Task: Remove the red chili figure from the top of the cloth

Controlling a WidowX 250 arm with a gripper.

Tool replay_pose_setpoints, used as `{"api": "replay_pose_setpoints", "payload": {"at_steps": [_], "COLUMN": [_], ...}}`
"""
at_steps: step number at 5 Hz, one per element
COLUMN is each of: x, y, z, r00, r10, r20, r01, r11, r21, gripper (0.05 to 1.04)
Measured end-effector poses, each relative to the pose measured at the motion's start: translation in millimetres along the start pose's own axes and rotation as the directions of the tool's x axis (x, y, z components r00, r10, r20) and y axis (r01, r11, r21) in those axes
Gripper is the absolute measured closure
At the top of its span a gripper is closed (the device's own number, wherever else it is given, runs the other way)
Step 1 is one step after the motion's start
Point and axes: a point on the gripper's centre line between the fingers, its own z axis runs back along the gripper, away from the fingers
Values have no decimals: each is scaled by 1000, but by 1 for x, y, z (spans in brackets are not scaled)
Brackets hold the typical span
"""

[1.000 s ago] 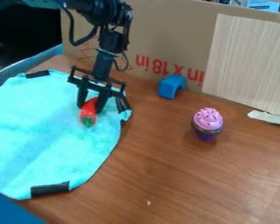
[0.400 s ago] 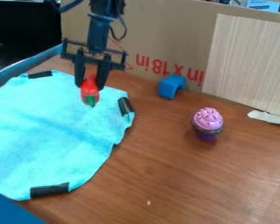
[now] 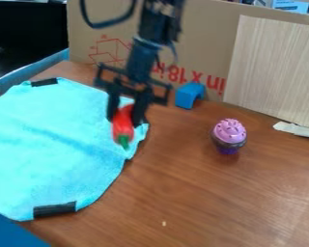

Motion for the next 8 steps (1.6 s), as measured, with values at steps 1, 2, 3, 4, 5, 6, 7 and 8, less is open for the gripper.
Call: {"api": "replay_pose_setpoints", "payload": {"at_steps": [1, 2, 3, 4, 5, 6, 7, 8], "x": [-42, -53, -63, -61, -58, -59, -64, -66], "y": [-30, -42, -60, -64, -61, -49, -19, 40], "z": [-20, -22, -41, -49, -48, -43, -11, 25], "r00": [999, 998, 998, 999, 999, 999, 999, 992], "r10": [8, 46, 16, 1, -10, -31, -52, 9], "r20": [32, 43, 60, 53, 31, 12, 13, 126], "r01": [-11, -49, -24, -9, 5, 29, 52, 17], "r11": [997, 995, 990, 987, 988, 992, 999, 978], "r21": [75, 85, 136, 160, 152, 124, -3, -206], "gripper": [653, 653, 588, 271, 90, 85, 85, 85]}}
